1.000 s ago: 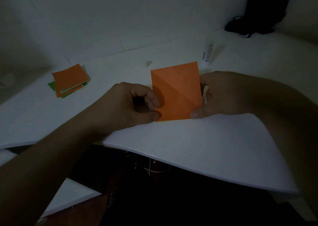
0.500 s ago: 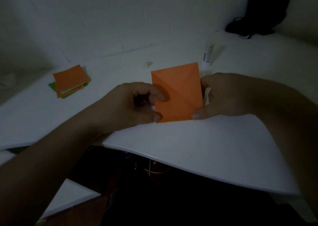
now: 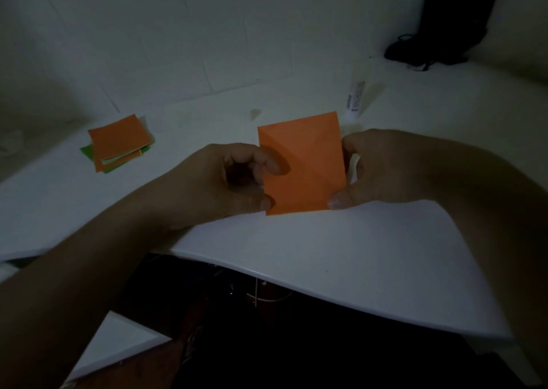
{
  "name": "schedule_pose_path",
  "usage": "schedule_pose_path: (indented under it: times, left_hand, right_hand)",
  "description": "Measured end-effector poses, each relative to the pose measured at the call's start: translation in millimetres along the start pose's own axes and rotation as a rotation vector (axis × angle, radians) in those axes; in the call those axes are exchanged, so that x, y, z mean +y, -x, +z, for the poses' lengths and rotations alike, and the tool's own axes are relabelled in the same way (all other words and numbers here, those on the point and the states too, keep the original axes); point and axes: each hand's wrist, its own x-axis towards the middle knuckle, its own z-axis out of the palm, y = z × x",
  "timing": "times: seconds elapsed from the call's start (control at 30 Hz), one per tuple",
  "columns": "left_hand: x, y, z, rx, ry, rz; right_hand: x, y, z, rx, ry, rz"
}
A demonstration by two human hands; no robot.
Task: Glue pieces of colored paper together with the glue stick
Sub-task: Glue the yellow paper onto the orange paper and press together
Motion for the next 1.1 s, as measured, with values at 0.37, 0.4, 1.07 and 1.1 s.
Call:
schedule_pose_path:
  times: [0.37, 0.4, 1.07, 1.1]
  left_hand:
    - [4, -6, 20, 0.109, -0.198, -0.032]
    - [4, -7, 19, 0.098, -0.196, -0.031]
    - [-2, -8, 16, 0.138, -0.314, 0.131]
    - [-3, -8, 15, 0.142, -0.335, 0.147]
  right_hand:
    - [-5, -11, 1, -0.028, 0.272, 0.053]
    - [-7, -8, 1, -0.022, 0.274, 0.052]
    - [-56, 21, 18, 0.264, 0.173, 0.154]
    - [-54, 21, 17, 0.231, 0.163, 0.169]
